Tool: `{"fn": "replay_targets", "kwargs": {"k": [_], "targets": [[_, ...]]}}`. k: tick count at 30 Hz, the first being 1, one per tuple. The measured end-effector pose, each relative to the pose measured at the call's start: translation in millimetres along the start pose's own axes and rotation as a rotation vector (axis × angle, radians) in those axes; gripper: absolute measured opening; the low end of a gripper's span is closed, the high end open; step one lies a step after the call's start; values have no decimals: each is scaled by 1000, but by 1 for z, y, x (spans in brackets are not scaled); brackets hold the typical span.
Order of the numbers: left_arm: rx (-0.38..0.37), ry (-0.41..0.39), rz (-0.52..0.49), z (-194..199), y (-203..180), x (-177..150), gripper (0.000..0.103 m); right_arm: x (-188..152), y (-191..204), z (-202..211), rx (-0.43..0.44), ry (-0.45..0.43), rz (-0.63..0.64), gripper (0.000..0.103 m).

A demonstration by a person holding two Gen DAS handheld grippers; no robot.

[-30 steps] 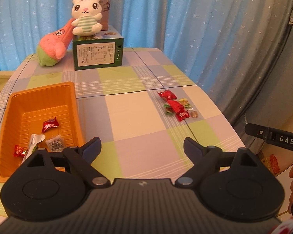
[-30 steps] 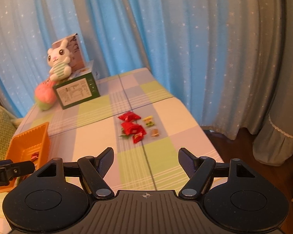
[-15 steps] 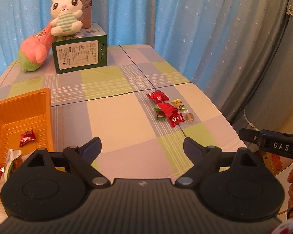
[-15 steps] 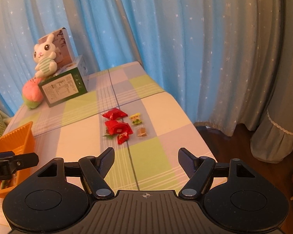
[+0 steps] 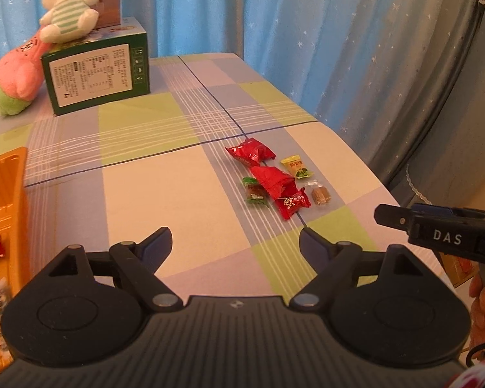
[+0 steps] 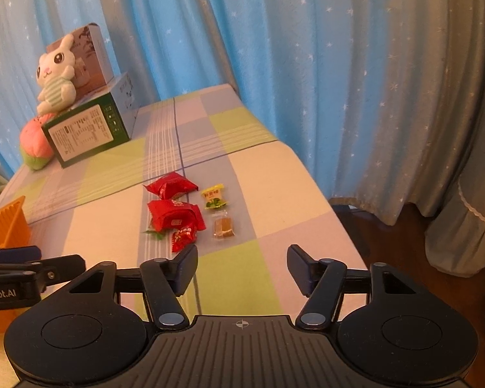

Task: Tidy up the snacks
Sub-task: 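Grasp the small clear cookie packet with the right gripper, then grasp the small red candy with the left gripper while the right holds the cookie packet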

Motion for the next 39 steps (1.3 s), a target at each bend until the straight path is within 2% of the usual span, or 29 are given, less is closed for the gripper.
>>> {"fn": "replay_targets", "kwargs": {"k": [9,18,24,26,27,33,39], "targets": [[-7,34,5,-41,7,7,81,18,1,-52,21,22,49,48],[-19,33,2,-56,14,12,79,34,13,-91,13,38,109,40],[-34,26,1,-58,16,12,77,39,17,-104,-29,53,148,28],[-39,27,-5,-58,14,12,77,40,19,-105,-33,57,160,21],[-43,28,-10,-59,13,12,76,40,20,-105,-30,58,159,21],[-86,22,-94,-62,-5,14,65,39,7,-87,-16,34,89,21],[-167,22,-266,-75,-41,17,53,25,-15,-70,-22,33,17,21]]}}
Point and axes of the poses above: each gripper's, at about its wrist camera, not at the fingertips, and z roughly against the way its jaws point, y to its left, x to its top, the point moved 6 cm from there along -z, roughly the way its jaws point, and after that the axes turned 15 degrees about y, right-handed, at the moved point
